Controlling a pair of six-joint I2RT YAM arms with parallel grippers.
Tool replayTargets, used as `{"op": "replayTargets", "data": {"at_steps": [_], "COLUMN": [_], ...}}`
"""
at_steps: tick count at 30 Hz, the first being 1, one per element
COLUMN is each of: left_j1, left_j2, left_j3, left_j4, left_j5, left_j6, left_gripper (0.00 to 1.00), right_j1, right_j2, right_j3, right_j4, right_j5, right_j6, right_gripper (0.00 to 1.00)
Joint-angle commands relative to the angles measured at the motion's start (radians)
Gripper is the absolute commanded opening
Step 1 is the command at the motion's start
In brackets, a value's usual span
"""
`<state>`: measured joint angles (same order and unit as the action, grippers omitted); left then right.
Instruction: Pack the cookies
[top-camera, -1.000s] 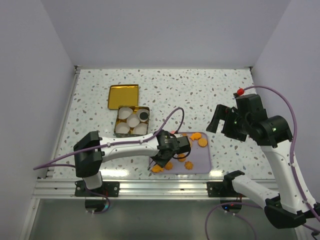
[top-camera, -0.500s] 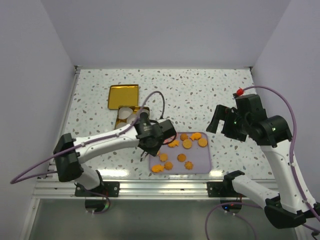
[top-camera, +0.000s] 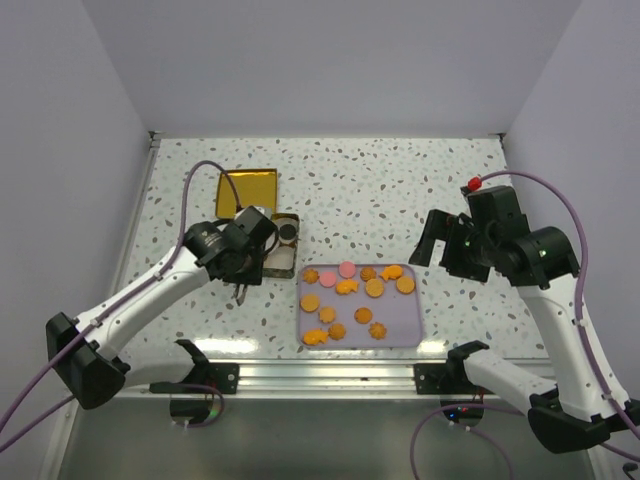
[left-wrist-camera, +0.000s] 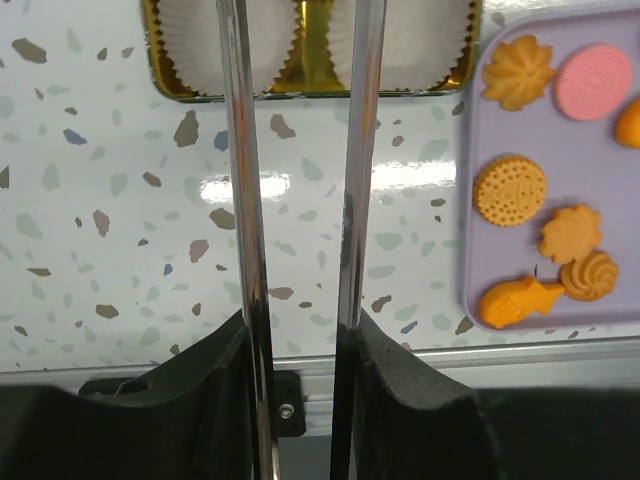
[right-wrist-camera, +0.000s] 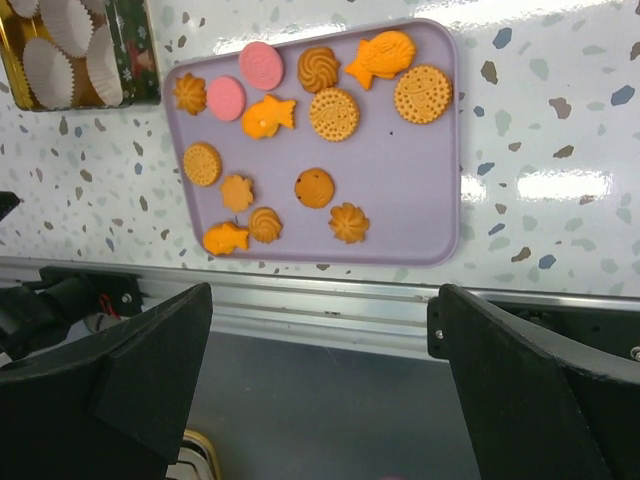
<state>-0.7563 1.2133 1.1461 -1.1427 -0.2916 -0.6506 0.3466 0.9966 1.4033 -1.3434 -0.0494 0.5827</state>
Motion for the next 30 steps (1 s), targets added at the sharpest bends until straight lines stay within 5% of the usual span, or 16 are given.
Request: {"op": "replayTargets", "data": {"at_steps": [1,10,14,30], "left_j1": [0.075,0.199,0.225,0.304], "left_j2": [-0.038,0.032,0.064,0.163], "left_j3": [-0.028,-0.04,-0.036,0.006], "left_j4": [0.015,0.078,0.112,0.147], "left_j5": [0.002,0.078,0.085,0.103], "left_j6": [-0.018,0.048,0.083,0.169], "left_gripper": [0.0,0.01,0.13,0.3], "right_j1": [0.002,0.002,0.002,0.002], "right_j2": [0.0,0.01,0.005,0.01], "right_j3": [-0.001,0.0,-0.006,-0.021], "right_j4": [-0.014,-0.014,-0.016,-0.008], "right_j5": [-0.038,-0.072,-0.07,-0.056], "right_j6": [-0.017,-0.02,-0.021,-0.035], "right_gripper": [0.99,0.99,0.99,0.99]}}
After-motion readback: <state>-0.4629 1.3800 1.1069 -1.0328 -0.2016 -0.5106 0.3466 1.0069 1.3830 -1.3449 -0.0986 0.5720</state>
